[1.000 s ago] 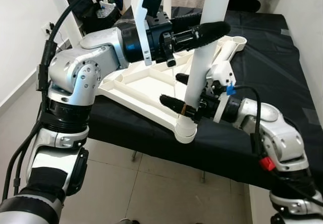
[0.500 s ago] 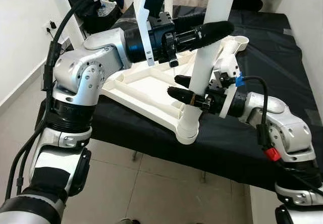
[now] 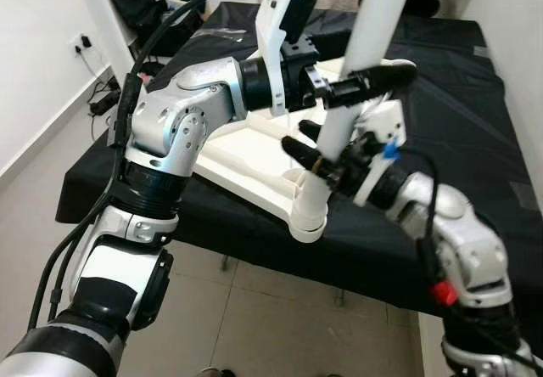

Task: Building children table

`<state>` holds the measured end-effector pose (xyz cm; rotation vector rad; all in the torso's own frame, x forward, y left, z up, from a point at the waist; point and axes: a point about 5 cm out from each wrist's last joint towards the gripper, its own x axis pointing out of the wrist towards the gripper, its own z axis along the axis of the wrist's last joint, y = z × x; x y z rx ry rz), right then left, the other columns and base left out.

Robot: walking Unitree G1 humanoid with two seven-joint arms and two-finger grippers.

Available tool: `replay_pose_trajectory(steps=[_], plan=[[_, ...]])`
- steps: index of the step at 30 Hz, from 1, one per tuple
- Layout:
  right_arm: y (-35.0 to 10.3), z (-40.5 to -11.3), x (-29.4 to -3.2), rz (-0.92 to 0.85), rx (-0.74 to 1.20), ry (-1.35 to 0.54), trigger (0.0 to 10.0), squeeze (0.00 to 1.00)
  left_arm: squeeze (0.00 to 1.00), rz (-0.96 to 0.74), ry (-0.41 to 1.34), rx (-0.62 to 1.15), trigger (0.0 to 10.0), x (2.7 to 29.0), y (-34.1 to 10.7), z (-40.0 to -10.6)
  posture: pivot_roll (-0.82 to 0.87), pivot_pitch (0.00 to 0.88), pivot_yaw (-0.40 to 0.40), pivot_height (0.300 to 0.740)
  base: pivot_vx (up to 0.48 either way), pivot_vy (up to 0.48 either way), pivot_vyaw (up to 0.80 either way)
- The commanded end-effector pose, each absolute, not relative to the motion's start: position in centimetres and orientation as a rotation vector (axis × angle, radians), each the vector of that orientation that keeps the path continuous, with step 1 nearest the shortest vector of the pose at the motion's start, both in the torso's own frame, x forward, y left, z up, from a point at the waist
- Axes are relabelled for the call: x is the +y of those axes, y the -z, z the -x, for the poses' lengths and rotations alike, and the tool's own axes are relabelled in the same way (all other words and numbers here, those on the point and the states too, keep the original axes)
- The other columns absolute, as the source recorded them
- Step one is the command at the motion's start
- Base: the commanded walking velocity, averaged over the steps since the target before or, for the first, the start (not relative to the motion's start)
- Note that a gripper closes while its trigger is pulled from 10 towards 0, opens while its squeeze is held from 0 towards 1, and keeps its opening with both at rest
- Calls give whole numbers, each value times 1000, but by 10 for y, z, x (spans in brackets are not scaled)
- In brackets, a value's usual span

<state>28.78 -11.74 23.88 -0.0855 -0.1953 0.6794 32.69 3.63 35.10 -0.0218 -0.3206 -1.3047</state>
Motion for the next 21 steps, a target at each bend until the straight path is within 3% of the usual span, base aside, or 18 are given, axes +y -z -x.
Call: replay_pose_trajectory(steps=[1,3,7,21], plan=[[-223,-291,-123,137,-135,-543,0,0,1000,14,1288,-322,10000,37,-351,-330,-30,147,24,740,0,0,0],[-215,-275,-114,216,-156,-399,0,0,1000,17,1275,-323,10000,40,-349,-332,-38,146,24,740,0,0,0],[-210,-265,-100,255,-160,-425,0,0,1000,17,1264,-325,10000,43,-348,-335,-40,144,23,740,0,0,0],[-205,-274,-97,282,-68,-408,0,0,1000,11,1258,-356,10000,58,-353,-330,-48,135,15,740,0,0,0]])
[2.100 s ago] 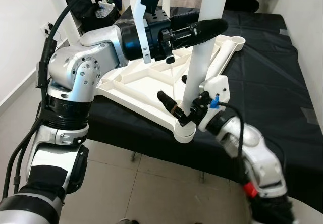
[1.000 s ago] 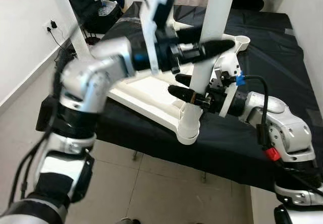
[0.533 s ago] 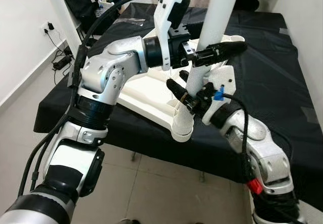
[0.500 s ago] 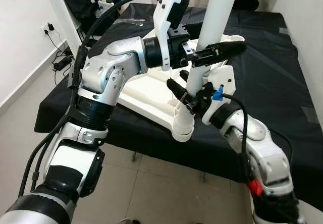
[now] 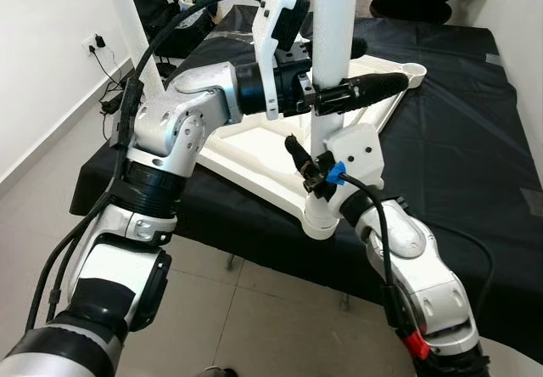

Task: Building children table

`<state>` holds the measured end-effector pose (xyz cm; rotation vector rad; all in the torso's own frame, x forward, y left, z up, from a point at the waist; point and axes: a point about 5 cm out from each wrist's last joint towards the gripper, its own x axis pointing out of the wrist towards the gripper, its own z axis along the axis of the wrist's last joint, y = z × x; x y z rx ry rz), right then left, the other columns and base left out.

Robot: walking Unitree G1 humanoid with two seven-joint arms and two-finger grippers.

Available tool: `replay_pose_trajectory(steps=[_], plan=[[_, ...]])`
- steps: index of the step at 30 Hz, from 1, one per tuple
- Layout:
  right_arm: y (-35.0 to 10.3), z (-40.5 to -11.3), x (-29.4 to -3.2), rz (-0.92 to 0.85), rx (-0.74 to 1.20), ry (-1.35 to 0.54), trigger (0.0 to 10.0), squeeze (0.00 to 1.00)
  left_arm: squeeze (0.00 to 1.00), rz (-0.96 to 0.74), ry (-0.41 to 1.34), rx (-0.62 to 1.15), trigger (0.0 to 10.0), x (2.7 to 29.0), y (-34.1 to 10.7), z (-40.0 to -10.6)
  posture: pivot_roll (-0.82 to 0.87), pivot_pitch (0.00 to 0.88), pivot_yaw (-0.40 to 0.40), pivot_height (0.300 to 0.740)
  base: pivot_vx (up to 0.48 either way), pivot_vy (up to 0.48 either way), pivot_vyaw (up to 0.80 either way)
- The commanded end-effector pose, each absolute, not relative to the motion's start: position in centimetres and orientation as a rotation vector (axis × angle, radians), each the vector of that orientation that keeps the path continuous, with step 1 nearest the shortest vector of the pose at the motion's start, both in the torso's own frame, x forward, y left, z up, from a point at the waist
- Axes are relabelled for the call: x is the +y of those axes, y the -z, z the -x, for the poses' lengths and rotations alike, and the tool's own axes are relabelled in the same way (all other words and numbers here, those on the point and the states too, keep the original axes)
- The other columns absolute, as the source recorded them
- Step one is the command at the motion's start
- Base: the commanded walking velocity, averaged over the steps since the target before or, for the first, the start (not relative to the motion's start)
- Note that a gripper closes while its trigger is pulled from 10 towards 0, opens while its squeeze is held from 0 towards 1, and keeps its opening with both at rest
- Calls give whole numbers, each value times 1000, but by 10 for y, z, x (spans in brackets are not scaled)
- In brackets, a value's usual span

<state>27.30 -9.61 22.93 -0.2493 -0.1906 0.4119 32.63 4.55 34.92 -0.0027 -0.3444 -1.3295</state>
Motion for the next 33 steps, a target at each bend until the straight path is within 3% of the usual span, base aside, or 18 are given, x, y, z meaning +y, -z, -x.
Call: replay_pose_trajectory(steps=[1,3,4,5,6,7,8,16,29,33], plan=[[-204,-275,-97,272,-53,-395,0,0,1000,8,1263,-365,10000,61,-357,-324,-49,133,14,740,0,0,0],[-203,-276,-98,250,-30,-382,0,0,949,3,1269,-373,10000,65,-362,-319,-48,133,13,740,0,0,0],[-202,-277,-99,226,-9,-371,0,0,631,-1,1274,-379,10000,70,-365,-315,-48,133,13,740,0,0,0],[-202,-277,-99,226,-9,-371,0,0,631,-1,1274,-379,10000,70,-365,-315,-48,133,13,740,0,0,0],[-200,-279,-100,191,19,-360,0,0,133,-6,1278,-385,10000,74,-369,-312,-49,131,10,740,0,0,0],[-200,-279,-100,191,19,-360,0,0,133,-6,1278,-385,10000,74,-369,-312,-49,131,10,740,0,0,0],[-200,-282,-101,160,37,-355,0,0,0,-12,1280,-389,10000,79,-371,-309,-50,131,9,740,0,0,0],[-210,-304,-113,128,16,-352,0,0,0,-11,1229,-423,10000,85,-370,-315,-50,128,2,740,0,0,0],[-215,-312,-118,24,-9,-300,0,0,0,-16,1209,-418,10000,94,-366,-305,-51,129,0,740,0,0,0],[-223,-326,-137,-39,-42,-229,0,0,0,0,1135,-420,10000,104,-360,-304,-51,131,1,740,0,0,0]])
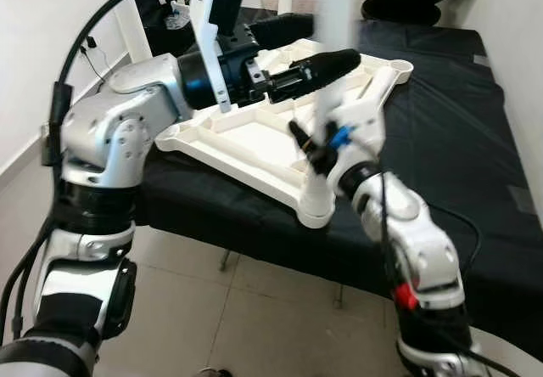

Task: Building children table

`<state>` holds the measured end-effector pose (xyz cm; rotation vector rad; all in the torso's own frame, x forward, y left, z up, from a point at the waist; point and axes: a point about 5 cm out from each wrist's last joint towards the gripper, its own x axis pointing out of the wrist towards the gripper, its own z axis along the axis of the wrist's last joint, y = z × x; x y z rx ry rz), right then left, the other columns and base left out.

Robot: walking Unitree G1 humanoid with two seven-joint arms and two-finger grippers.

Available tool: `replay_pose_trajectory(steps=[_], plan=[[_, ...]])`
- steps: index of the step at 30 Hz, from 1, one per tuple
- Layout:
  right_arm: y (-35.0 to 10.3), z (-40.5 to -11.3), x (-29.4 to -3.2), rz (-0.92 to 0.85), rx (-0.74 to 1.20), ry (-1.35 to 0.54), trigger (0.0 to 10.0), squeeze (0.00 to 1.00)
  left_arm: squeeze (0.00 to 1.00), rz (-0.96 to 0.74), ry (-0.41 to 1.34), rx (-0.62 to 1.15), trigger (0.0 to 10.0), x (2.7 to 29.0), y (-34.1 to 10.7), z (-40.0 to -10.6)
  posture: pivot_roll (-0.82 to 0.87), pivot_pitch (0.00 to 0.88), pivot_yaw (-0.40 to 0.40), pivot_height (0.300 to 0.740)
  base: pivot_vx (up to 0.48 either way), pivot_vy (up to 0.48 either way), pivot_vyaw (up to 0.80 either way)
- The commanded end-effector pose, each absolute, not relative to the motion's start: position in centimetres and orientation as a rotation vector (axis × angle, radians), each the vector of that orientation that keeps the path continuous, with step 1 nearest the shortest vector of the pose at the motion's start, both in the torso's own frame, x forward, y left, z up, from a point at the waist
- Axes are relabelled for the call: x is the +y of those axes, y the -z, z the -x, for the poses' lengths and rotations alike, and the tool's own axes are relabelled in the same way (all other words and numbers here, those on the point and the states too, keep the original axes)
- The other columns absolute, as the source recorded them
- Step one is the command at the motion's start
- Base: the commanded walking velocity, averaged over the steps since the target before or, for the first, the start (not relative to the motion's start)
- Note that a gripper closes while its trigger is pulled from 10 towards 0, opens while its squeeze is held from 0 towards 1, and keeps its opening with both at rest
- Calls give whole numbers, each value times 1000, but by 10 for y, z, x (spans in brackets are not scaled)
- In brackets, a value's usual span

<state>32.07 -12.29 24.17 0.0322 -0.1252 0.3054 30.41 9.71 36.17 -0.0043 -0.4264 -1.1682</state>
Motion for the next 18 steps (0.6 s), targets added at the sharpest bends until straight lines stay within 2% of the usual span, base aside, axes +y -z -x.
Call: replay_pose_trajectory(steps=[1,7,17,18], plan=[[-224,-329,-141,-46,-46,-218,0,0,0,5,1112,-422,10000,107,-358,-304,-51,131,1,740,0,0,0],[-225,-334,-148,-77,-58,-203,0,0,0,21,1042,-381,10000,114,-342,-299,-44,138,-4,740,0,0,0],[-233,-332,-145,-99,-114,-259,0,0,0,25,989,-305,10000,127,-316,-285,-48,147,-2,740,0,0,0],[-241,-322,-139,-107,-180,-369,0,0,0,-3,934,-162,10000,135,-269,-269,-53,167,7,740,0,0,0]])
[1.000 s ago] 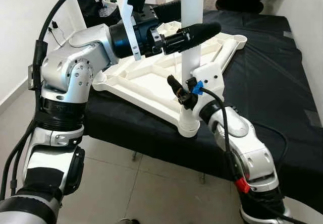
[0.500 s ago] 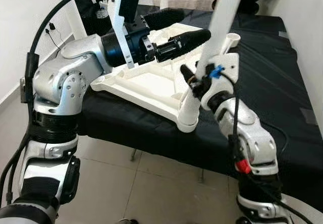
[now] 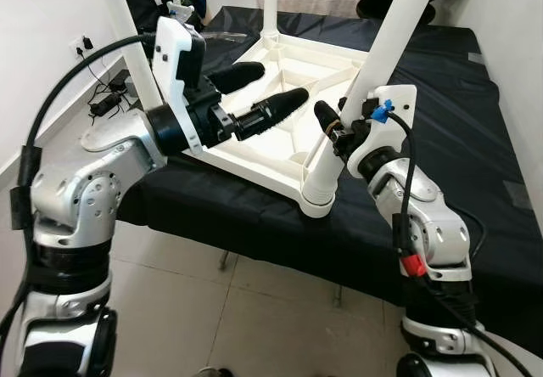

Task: Building children table

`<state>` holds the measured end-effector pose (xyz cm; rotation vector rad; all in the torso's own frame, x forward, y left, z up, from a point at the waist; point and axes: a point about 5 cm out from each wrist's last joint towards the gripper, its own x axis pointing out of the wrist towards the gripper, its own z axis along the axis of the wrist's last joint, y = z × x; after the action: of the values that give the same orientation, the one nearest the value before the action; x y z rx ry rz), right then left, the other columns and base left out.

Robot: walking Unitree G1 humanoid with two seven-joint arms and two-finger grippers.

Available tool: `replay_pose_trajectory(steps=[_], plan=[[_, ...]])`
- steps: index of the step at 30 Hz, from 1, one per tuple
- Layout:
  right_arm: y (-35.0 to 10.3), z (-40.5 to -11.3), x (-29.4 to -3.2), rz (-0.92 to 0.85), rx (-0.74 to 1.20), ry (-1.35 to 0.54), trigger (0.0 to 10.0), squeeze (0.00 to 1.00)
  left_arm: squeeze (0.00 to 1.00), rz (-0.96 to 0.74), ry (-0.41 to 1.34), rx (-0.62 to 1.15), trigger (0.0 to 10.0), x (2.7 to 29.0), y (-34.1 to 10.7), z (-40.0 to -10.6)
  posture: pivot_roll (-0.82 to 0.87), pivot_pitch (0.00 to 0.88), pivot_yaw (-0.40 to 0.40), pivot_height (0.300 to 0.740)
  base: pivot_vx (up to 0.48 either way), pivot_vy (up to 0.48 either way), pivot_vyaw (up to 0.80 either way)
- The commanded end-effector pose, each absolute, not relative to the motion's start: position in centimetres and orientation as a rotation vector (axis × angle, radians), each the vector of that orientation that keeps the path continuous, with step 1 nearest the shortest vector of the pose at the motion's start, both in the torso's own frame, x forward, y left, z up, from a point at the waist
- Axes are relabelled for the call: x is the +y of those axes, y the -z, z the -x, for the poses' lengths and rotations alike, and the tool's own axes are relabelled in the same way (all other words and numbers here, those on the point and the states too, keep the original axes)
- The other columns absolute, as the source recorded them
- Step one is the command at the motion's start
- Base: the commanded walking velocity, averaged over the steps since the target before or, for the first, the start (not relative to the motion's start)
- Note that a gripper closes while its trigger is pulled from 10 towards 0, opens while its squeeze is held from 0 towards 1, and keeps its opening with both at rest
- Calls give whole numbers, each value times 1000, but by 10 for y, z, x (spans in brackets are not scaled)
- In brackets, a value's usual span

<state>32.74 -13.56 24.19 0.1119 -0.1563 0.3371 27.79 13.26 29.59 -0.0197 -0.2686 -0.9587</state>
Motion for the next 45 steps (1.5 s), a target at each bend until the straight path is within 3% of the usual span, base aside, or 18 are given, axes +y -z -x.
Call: replay_pose_trajectory(steps=[1,2,3,6,9,15,19,20,21,22,24,27,28,31,32,35,39,45], plan=[[-241,-322,-139,-107,-180,-369,0,0,0,-3,934,-162,10000,135,-269,-269,-53,167,7,740,0,0,0],[-241,-322,-139,-107,-180,-369,0,0,0,-3,934,-162,10000,135,-269,-269,-53,167,7,740,0,0,0],[-246,-315,-137,-88,-215,-432,0,0,0,-12,914,-64,10000,139,-238,-251,-51,181,8,740,0,0,0],[-247,-314,-136,-79,-222,-448,0,0,0,-18,915,-37,10000,139,-229,-244,-51,181,8,740,0,0,0],[-256,-309,-136,-45,-267,-532,0,0,0,-85,951,127,10000,134,-177,-190,-43,218,8,740,0,0,0],[-263,-311,-139,-30,-289,-567,0,0,0,-104,932,186,10000,132,-156,-169,-44,232,6,740,0,0,0],[-274,-311,-137,16,-306,-693,0,0,0,-43,886,143,10000,128,-155,-164,-43,266,-7,740,0,0,0],[-280,-310,-135,33,-310,-789,6235,0,0,-23,881,118,10000,126,-159,-161,-47,282,-12,740,0,0,0],[-280,-310,-135,33,-310,-789,6235,0,0,-23,881,118,10000,126,-159,-161,-47,282,-12,740,0,0,0],[-288,-308,-133,44,-312,-946,10000,0,0,-1,882,94,10000,125,-164,-159,-53,302,-14,740,0,0,0],[-293,-307,-132,47,-314,-1048,10000,0,0,7,886,83,10000,124,-167,-157,-53,302,-14,740,0,0,0],[-293,-307,-132,47,-314,-1048,10000,0,0,7,886,83,10000,124,-167,-157,-53,302,-14,740,0,0,0],[-299,-311,-133,34,-307,-1150,10000,0,0,15,881,67,10000,123,-170,-157,-53,312,-18,740,0,0,0],[-299,-311,-133,34,-307,-1150,10000,0,0,15,881,67,10000,123,-170,-157,-53,312,-18,740,0,0,0],[-320,-326,-135,62,-275,-1458,10000,0,0,3,837,25,10000,123,-176,-149,-19,347,-23,740,0,0,0],[-320,-326,-135,62,-275,-1458,10000,0,0,3,837,25,10000,123,-176,-149,-19,347,-23,740,0,0,0],[-345,-332,-133,192,-263,-1678,10000,0,0,16,830,8,10000,118,-180,-128,22,377,-32,740,0,0,0],[-365,-334,-138,246,-344,-1699,10000,0,0,49,855,16,10000,114,-183,-118,32,387,-31,740,0,0,0]])
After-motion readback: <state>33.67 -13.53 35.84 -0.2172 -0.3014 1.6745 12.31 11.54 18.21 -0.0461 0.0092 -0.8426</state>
